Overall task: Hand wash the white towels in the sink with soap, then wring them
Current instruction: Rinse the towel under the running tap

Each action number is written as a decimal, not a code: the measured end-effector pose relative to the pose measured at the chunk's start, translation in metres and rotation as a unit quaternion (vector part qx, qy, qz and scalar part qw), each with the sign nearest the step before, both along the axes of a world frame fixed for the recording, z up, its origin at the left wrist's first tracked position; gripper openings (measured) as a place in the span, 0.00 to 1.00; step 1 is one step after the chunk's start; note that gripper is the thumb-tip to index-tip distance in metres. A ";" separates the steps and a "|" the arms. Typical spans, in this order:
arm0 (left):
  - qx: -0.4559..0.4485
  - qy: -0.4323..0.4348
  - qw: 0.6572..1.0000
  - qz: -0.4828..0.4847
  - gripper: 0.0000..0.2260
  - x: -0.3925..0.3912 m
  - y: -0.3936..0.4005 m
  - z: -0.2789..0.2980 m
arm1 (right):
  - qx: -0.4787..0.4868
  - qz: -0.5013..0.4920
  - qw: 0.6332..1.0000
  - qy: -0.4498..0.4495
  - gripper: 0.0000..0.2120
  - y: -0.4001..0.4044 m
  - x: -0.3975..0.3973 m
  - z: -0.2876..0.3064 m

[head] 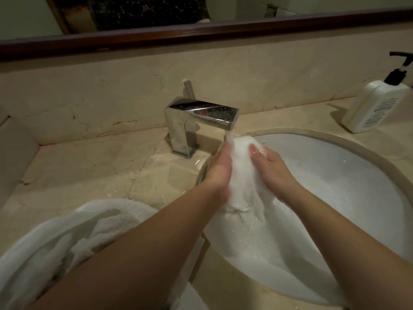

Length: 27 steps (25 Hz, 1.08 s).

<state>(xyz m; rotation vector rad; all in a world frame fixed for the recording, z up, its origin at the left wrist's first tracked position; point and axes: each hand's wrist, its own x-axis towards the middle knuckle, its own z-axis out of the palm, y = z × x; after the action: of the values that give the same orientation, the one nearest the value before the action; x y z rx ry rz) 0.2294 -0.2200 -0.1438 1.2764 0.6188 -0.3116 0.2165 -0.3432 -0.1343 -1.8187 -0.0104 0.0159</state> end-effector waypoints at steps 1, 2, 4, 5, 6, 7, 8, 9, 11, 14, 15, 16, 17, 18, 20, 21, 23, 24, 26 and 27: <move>0.023 0.005 1.000 -0.004 0.43 0.000 0.001 0.002 | -0.003 -0.013 1.000 -0.021 0.17 0.008 0.000 0.000; 0.046 0.005 0.999 -0.009 0.44 0.001 0.001 0.003 | -0.009 -0.030 0.999 -0.028 0.21 0.014 0.000 -0.001; 0.074 -0.002 0.997 -0.010 0.40 0.001 -0.002 0.003 | -0.028 -0.060 0.998 -0.016 0.26 0.023 0.000 -0.001; 0.083 -0.004 0.997 -0.004 0.36 0.000 -0.004 0.003 | -0.020 -0.068 0.998 0.000 0.27 0.025 0.002 -0.003; 0.076 -0.003 0.997 0.009 0.33 0.000 -0.006 0.001 | -0.005 -0.078 0.997 0.015 0.28 0.026 0.003 -0.004; 0.060 -0.002 0.998 0.023 0.30 0.003 -0.007 -0.003 | 0.004 -0.090 0.996 0.025 0.27 0.025 0.004 -0.005; 0.053 -0.007 0.998 0.030 0.28 0.005 -0.008 -0.007 | 0.003 -0.096 0.995 0.026 0.26 0.024 0.006 -0.006; 0.056 -0.011 0.998 0.027 0.26 0.005 -0.009 -0.008 | -0.023 -0.091 0.995 0.017 0.24 0.023 0.009 -0.007; 0.067 -0.017 0.997 0.033 0.23 0.005 -0.011 -0.010 | -0.090 -0.076 0.993 -0.008 0.18 0.023 0.010 -0.008; 0.084 -0.007 0.995 0.053 0.22 0.004 -0.011 -0.011 | -0.001 -0.102 0.994 0.023 0.19 0.024 0.011 -0.012; 0.094 -0.009 0.994 0.052 0.22 0.003 -0.012 -0.010 | 0.028 -0.110 0.993 0.043 0.19 0.024 0.010 -0.011; 0.096 -0.013 0.994 0.044 0.23 0.001 -0.012 -0.007 | 0.044 -0.115 0.991 0.060 0.18 0.024 0.011 -0.011; 0.092 -0.019 0.995 0.034 0.26 -0.002 -0.013 -0.005 | 0.054 -0.118 0.989 0.076 0.17 0.023 0.012 -0.009; 0.081 -0.021 0.996 0.022 0.31 -0.007 -0.015 -0.003 | 0.056 -0.119 0.987 0.087 0.16 0.021 0.014 -0.008; 0.059 -0.025 0.998 0.005 0.40 -0.013 -0.018 -0.002 | 0.050 -0.118 0.987 0.101 0.17 0.019 0.018 -0.004; 0.051 -0.026 0.998 0.010 0.41 -0.015 -0.019 -0.001 | 0.044 -0.122 0.987 0.096 0.19 0.018 0.019 -0.004; 0.029 -0.019 0.998 0.052 0.38 -0.016 -0.017 0.001 | 0.021 -0.120 0.991 0.054 0.22 0.020 0.019 -0.005; 0.021 -0.013 0.997 0.076 0.37 -0.015 -0.014 0.001 | 0.018 -0.113 0.993 0.029 0.20 0.022 0.018 -0.006; 0.045 0.024 0.992 0.114 0.37 -0.012 -0.009 0.003 | 0.039 -0.091 0.995 -0.002 0.13 0.030 0.013 -0.006; 0.069 0.037 0.988 0.134 0.34 -0.013 -0.009 0.005 | 0.049 -0.083 0.995 -0.006 0.14 0.034 0.012 -0.006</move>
<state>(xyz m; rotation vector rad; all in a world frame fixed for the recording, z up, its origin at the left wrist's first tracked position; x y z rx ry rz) 0.2163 -0.2286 -0.1387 1.2982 0.8782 -0.0947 0.2283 -0.3094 -0.1405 -1.7156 0.1295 -0.1117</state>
